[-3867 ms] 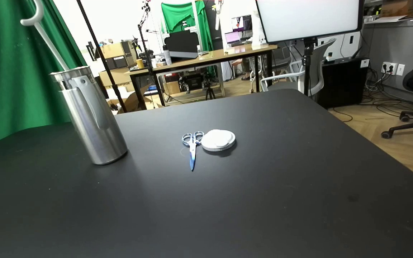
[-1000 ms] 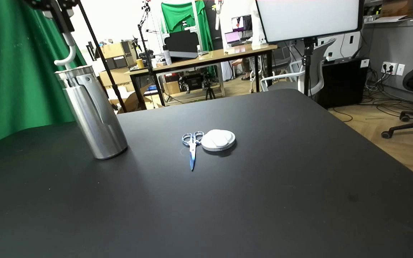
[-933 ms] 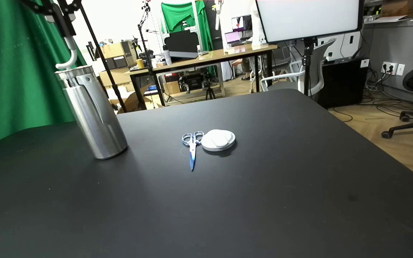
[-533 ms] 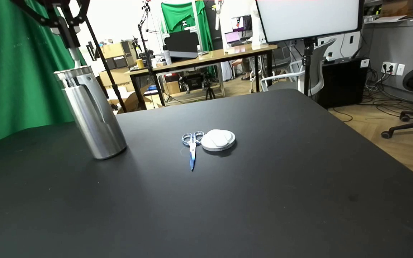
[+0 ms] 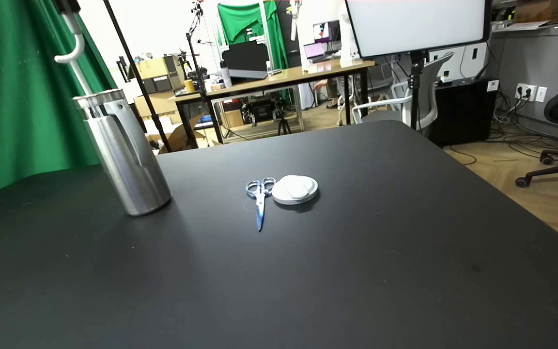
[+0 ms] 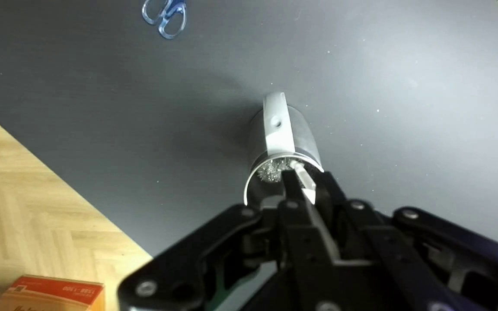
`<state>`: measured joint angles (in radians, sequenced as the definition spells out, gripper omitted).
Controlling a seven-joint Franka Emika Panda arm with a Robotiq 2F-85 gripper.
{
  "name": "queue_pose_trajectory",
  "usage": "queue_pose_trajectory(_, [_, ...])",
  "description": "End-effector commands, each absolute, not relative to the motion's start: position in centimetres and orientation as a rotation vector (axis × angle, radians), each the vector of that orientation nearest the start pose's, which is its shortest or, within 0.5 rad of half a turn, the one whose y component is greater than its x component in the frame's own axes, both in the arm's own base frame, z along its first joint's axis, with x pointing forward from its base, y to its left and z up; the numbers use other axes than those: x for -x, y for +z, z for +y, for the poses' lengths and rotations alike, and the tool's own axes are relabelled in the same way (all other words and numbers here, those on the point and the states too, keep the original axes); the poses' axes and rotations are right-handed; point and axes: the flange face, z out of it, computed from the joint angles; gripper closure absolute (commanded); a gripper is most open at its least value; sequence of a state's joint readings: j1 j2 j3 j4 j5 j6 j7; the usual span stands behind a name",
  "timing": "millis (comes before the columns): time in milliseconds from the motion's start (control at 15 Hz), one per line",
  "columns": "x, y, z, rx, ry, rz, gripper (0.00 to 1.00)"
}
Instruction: Use the brush to clean the silver thermos
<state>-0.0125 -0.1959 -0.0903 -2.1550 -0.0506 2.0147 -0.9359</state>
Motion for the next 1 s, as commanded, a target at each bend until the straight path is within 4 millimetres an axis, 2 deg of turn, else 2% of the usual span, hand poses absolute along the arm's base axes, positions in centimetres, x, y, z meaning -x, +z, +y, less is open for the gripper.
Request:
queue_pose_trajectory(0, [-48.6,52.2,-4.9,2.95,-0.056,-1.339,0.96])
queue_pose_trajectory(133, [-48.3,53.1,-4.7,2.952,-0.063,-1.357,0.96])
queue_pose_trajectory(267, [-48.5,53.1,-4.7,2.947,-0.057,-1.36,0.96])
queue_pose_trajectory(933, [-51.9,47.0,-5.0,2.898,-0.009,-1.359,0.96])
